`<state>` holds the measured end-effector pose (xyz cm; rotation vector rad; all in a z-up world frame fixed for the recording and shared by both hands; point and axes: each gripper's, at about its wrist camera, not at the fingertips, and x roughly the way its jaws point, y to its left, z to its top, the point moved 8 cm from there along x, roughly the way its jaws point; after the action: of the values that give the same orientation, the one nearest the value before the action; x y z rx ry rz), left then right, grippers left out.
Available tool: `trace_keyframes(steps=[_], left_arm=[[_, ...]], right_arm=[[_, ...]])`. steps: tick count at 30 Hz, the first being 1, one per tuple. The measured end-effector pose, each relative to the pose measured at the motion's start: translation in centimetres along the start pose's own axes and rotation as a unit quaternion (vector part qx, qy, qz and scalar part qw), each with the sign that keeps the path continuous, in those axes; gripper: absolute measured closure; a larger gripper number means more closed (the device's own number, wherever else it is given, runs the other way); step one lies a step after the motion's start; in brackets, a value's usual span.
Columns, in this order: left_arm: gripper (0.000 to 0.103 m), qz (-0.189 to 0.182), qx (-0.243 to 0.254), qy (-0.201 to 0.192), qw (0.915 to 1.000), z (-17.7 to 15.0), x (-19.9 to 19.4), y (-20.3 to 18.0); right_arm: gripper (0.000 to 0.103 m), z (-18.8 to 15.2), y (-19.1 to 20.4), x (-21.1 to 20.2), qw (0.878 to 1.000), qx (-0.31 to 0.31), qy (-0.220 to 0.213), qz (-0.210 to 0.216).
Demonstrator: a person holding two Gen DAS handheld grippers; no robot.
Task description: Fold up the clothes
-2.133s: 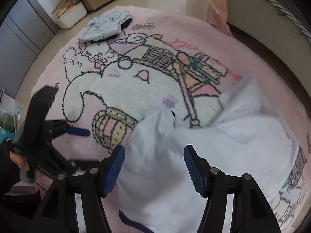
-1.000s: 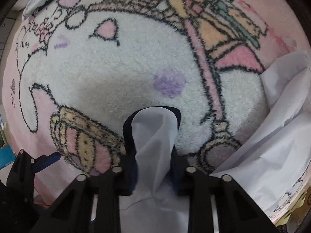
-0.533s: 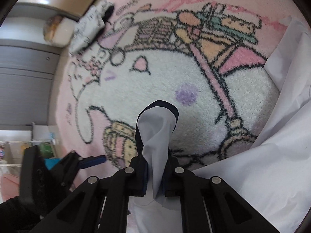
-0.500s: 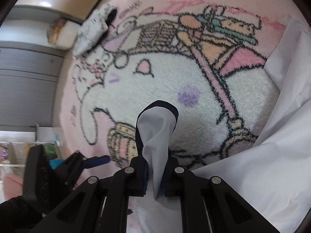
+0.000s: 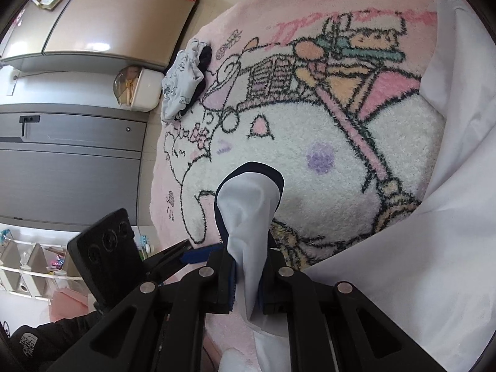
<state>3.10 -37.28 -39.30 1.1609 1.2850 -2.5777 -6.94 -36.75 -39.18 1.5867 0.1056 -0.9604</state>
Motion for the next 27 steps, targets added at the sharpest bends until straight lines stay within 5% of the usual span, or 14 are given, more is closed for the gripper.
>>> trace_keyframes(steps=[5,8,13,18,27], left_arm=[[0.064,0.081,0.059,0.013,0.9949,0.4,2.0,0.1],[0.076,0.093,0.063,0.028,0.9933,-0.7,1.7,-0.2],[0.081,0.036,0.065,0.033,0.9967,-1.2,2.1,-2.2],[0.081,-0.018,0.000,0.049,0.9986,-0.5,4.0,-1.9],[0.081,-0.059,-0.064,0.079,0.9930,-0.8,6.7,-2.5]], right_arm=[[0.095,-0.2,0.2,-0.4,1.000,0.001,-0.007,0.016],[0.095,-0.2,0.1,-0.8,1.000,0.005,-0.011,0.024],[0.095,-0.4,0.1,-1.5,0.999,0.015,-0.018,0.042],[0.095,-0.4,0.1,-1.9,0.998,0.018,-0.024,0.052],[0.095,-0.4,0.2,-1.6,0.998,0.020,-0.023,0.059]])
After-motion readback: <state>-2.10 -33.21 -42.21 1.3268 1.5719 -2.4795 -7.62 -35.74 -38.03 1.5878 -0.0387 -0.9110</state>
